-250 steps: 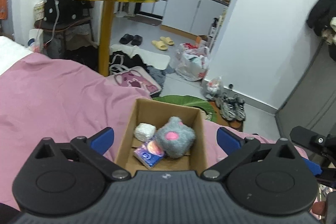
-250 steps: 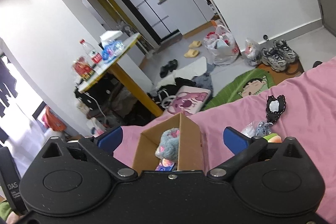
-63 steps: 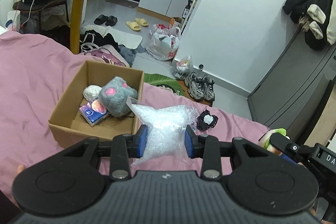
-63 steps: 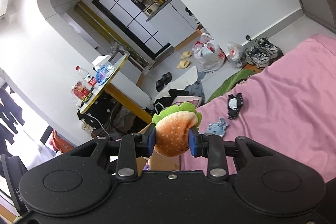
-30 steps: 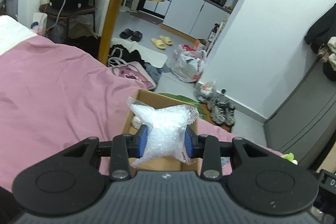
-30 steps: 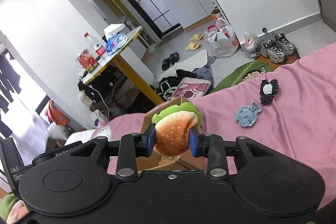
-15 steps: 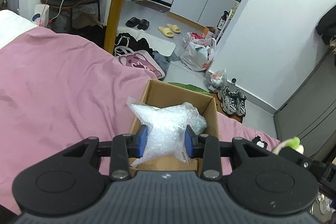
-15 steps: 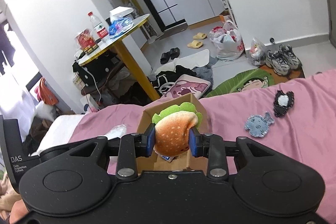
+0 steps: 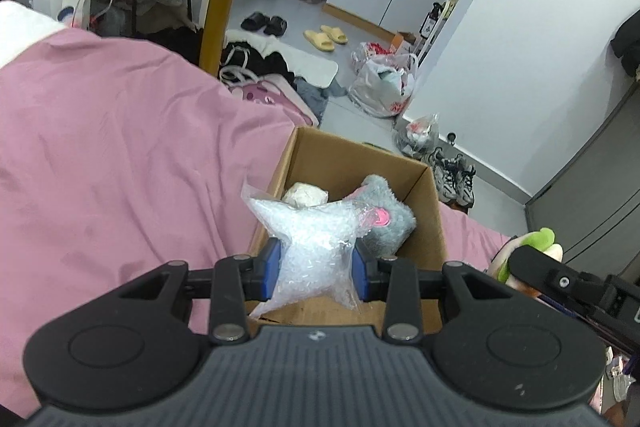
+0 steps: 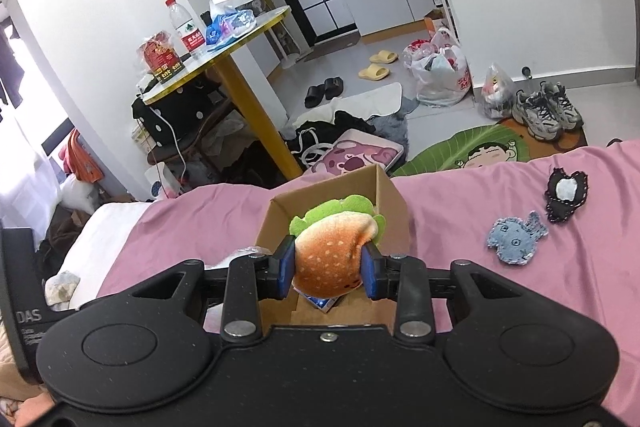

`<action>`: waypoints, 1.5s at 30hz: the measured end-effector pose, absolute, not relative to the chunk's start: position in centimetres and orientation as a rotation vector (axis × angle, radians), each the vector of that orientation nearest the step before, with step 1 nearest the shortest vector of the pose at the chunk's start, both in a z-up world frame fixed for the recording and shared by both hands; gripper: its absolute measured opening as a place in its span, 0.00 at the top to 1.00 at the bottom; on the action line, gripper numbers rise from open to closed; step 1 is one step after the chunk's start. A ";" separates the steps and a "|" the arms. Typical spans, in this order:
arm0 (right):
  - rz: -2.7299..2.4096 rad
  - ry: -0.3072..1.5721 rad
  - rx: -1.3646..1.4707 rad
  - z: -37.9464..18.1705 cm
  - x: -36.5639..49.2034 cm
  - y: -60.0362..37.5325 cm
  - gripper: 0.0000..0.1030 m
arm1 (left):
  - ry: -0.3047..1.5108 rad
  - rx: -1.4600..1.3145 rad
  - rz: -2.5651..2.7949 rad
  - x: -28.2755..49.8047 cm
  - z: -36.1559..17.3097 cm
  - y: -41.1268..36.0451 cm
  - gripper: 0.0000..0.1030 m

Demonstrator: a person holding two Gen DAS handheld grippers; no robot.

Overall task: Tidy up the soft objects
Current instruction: 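Open the left tool to drop the bag while the right tool drops the burger in the box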

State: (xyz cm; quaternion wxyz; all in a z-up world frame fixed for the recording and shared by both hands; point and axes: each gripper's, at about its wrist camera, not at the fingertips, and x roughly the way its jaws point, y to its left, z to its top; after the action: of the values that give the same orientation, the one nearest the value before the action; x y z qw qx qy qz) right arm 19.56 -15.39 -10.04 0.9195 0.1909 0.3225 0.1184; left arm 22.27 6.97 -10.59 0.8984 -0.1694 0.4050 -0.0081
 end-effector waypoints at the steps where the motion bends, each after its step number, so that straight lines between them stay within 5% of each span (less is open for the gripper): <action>1: 0.243 0.664 0.393 -10.1 19.7 -15.3 0.68 | 0.849 -0.352 -0.015 22.5 -10.9 7.0 0.65; 17: 0.220 0.707 0.396 -11.5 21.8 -13.8 0.67 | 0.911 -0.319 0.006 24.6 -13.0 6.5 0.61; 24: 0.220 0.703 0.413 -11.4 22.5 -13.3 0.66 | 0.810 -0.289 0.035 23.5 -11.3 6.7 0.34; 34: 0.262 0.732 0.452 -11.4 23.7 -11.9 0.62 | 0.787 -0.348 0.115 23.3 -10.8 8.8 0.30; 37: 0.269 0.746 0.443 -11.6 24.3 -11.7 0.57 | 0.788 -0.353 0.118 23.2 -10.8 9.0 0.27; 42: 0.268 0.757 0.437 -10.9 23.8 -12.2 0.21 | 0.796 -0.332 0.096 22.9 -10.8 8.6 0.24; 45: 0.244 0.732 0.447 -10.2 22.8 -13.4 0.19 | 0.798 -0.344 0.092 22.7 -10.9 8.7 0.15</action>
State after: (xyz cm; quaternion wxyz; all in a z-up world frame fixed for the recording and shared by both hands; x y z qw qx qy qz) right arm 22.83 -13.42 -10.17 0.9023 0.2160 0.3540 0.1181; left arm 22.66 8.74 -10.93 0.9061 -0.1666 0.3862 0.0444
